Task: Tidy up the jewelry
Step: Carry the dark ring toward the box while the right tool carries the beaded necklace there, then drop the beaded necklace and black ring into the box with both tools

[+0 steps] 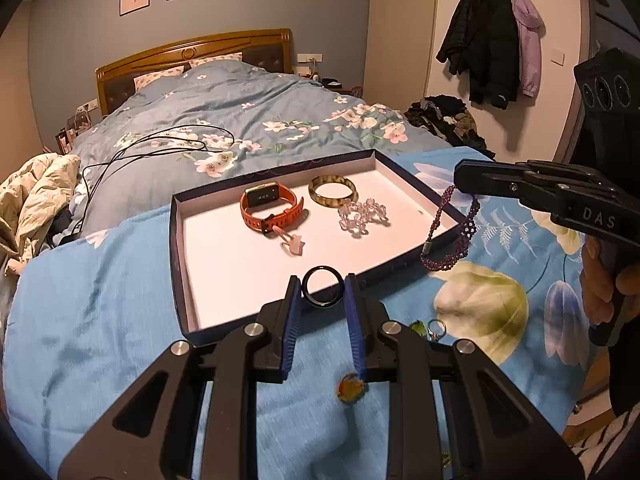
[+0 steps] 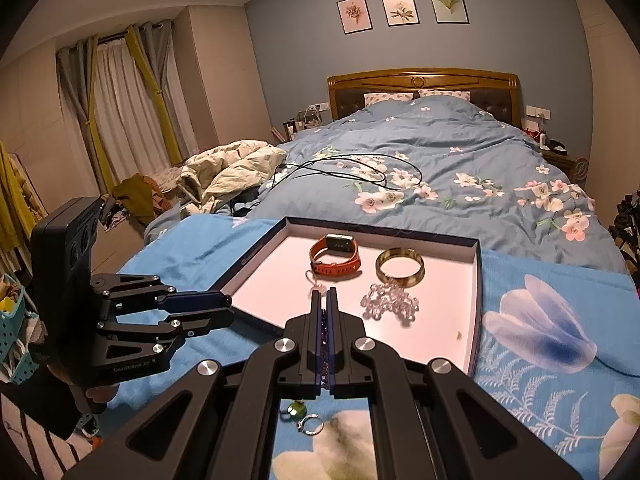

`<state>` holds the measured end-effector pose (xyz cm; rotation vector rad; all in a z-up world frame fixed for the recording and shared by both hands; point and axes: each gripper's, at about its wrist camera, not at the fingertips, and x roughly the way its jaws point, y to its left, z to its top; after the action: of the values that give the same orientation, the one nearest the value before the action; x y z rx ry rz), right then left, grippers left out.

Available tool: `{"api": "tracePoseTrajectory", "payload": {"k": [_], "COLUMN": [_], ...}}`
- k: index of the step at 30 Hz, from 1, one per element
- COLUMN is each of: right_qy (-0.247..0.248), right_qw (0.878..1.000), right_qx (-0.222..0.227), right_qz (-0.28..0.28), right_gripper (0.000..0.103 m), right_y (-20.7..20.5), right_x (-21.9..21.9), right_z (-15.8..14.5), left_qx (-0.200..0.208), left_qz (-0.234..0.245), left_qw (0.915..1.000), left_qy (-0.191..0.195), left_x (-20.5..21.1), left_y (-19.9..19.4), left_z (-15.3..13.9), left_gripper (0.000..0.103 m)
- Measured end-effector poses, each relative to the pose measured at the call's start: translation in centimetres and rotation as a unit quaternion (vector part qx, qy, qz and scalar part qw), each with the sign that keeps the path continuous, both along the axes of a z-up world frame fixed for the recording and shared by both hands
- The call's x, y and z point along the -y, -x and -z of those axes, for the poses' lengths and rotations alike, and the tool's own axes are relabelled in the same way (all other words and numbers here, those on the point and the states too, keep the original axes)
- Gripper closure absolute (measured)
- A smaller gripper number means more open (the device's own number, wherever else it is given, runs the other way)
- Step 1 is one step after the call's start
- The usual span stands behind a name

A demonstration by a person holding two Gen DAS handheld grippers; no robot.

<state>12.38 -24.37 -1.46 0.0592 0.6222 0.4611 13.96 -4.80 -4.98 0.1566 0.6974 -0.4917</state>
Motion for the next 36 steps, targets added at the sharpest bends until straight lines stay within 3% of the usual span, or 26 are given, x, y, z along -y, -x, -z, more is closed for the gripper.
{"api": "tracePoseTrajectory", "payload": {"k": [19, 36], "right_qy": [0.002, 0.009], "right_qw": [1.000, 0.999], "right_qx": [-0.004, -0.037], "right_qz": [0.005, 0.009], "right_gripper": [0.102, 0.102], "right_y": [-3.4, -6.5], "right_x": [-0.4, -1.0], "right_z": [0.3, 2.7], "left_qx": [-0.002, -0.028], "left_qz": [-0.016, -0.027], "left_qw": [0.9999, 0.9991], "left_qy": [-0.006, -0.016], "left_x": [0.6, 1.4], "left_y": [-3.8, -6.4], "left_z": [0.6, 2.5], "left_gripper": [0.081, 0.081]}}
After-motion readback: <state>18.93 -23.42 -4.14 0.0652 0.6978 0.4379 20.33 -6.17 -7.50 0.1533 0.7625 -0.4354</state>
